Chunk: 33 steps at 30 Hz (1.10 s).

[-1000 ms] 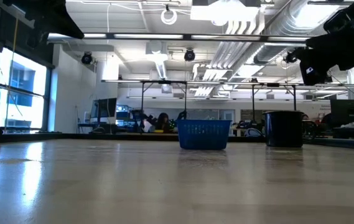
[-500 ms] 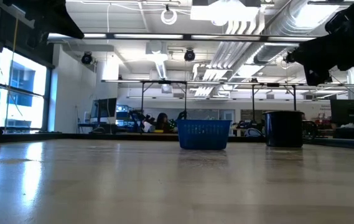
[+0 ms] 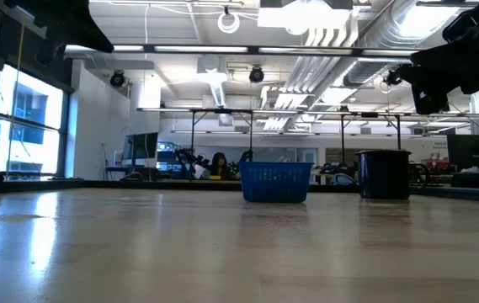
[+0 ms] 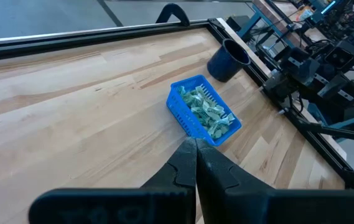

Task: Pick and place Stevia / Truvia into bins
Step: Return to Home Position

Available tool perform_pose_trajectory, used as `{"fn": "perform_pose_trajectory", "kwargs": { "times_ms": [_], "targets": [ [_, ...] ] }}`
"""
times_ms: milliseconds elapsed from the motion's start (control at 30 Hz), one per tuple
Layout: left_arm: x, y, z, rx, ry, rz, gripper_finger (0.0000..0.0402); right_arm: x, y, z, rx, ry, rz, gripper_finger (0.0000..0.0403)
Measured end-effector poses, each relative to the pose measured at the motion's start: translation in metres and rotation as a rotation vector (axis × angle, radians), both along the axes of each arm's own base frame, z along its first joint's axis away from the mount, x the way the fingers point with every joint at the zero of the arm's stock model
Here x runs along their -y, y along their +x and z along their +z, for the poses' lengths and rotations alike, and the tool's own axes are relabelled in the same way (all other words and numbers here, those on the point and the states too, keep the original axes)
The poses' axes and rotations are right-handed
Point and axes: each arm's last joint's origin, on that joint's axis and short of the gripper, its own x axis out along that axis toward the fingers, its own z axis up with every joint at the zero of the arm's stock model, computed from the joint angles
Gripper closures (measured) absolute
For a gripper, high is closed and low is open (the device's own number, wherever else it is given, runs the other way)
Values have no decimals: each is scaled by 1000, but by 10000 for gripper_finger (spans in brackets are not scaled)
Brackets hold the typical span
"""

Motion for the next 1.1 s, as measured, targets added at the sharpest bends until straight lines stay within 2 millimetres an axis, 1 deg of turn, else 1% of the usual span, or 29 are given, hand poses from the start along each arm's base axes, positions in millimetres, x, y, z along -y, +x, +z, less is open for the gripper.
{"fn": "perform_pose_trajectory", "kwargs": {
  "times_ms": [400, 1100],
  "targets": [
    [0, 0, 0, 0, 0, 0, 362, 3, 0, 1, 12, 1, -40, 265],
    [0, 0, 0, 0, 0, 0, 362, 3, 0, 1, 14, 0, -39, 265]
  ]
}}
